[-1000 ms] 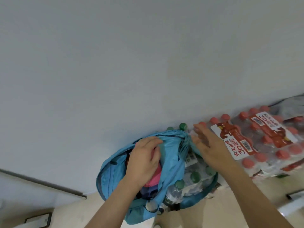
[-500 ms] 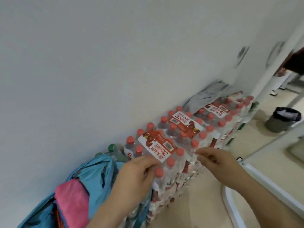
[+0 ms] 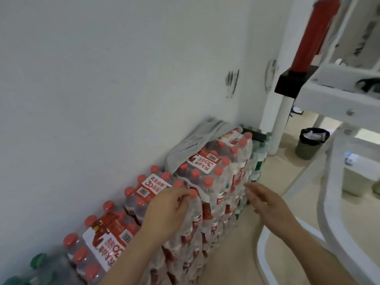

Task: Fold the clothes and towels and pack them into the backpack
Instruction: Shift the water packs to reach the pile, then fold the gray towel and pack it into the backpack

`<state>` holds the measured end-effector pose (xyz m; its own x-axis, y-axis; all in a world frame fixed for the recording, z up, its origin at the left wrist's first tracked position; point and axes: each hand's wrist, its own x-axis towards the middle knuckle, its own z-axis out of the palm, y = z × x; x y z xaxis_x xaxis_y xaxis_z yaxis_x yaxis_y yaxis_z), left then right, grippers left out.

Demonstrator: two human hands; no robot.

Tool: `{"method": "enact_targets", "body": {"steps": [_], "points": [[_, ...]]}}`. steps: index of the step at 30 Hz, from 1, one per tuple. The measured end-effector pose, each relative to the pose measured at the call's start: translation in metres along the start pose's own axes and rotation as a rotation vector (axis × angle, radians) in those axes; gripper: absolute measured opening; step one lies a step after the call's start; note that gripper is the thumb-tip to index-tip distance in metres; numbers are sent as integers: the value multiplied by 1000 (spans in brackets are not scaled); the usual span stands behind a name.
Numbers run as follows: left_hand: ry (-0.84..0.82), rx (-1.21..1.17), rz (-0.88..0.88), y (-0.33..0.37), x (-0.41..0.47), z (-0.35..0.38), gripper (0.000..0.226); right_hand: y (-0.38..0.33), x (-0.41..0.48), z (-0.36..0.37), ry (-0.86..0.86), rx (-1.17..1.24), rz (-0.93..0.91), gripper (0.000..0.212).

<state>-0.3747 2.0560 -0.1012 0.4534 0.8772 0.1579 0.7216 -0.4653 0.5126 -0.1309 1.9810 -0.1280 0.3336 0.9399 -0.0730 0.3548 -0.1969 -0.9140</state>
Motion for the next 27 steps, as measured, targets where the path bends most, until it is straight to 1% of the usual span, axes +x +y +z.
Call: {"method": "enact_targets", "body": {"steps": [1, 3, 8, 12, 13, 16, 17, 19, 21, 23, 25, 27], "points": [[-1, -2, -7, 2, 16, 6, 23, 2, 11, -6, -12, -1, 0, 17], [11, -1, -35, 3, 47, 16, 22, 4, 37, -15, -26, -29, -10, 27], [-25, 27, -168, -12, 128, 41, 21, 7, 103, -19, -91, -107, -26, 44], [-28, 69, -193, -33, 190, 67, 20, 4, 160, -21, -141, -114, -47, 52], [-24, 88, -210, -39, 204, 75, 22, 3, 176, -22, -146, -123, -50, 53], [-84, 158, -292, -54, 238, 100, 45, 5, 224, -24, -170, -182, -53, 55], [-93, 165, -312, -57, 246, 108, 45, 5, 237, -26, -186, -215, -51, 55], [-47, 152, -336, -61, 259, 119, 33, 6, 262, -30, -215, -270, -67, 58], [9, 104, -334, -62, 267, 124, 23, 7, 286, -34, -238, -307, -94, 59], [26, -32, -342, -61, 271, 122, 20, 7, 308, -36, -266, -401, -131, 62], [-6, -218, -368, -54, 275, 111, 20, 0, 324, -36, -350, -497, -200, 67], [-28, -353, -351, -47, 281, 96, 21, -16, 337, -33, -486, -478, -276, 71]]}}
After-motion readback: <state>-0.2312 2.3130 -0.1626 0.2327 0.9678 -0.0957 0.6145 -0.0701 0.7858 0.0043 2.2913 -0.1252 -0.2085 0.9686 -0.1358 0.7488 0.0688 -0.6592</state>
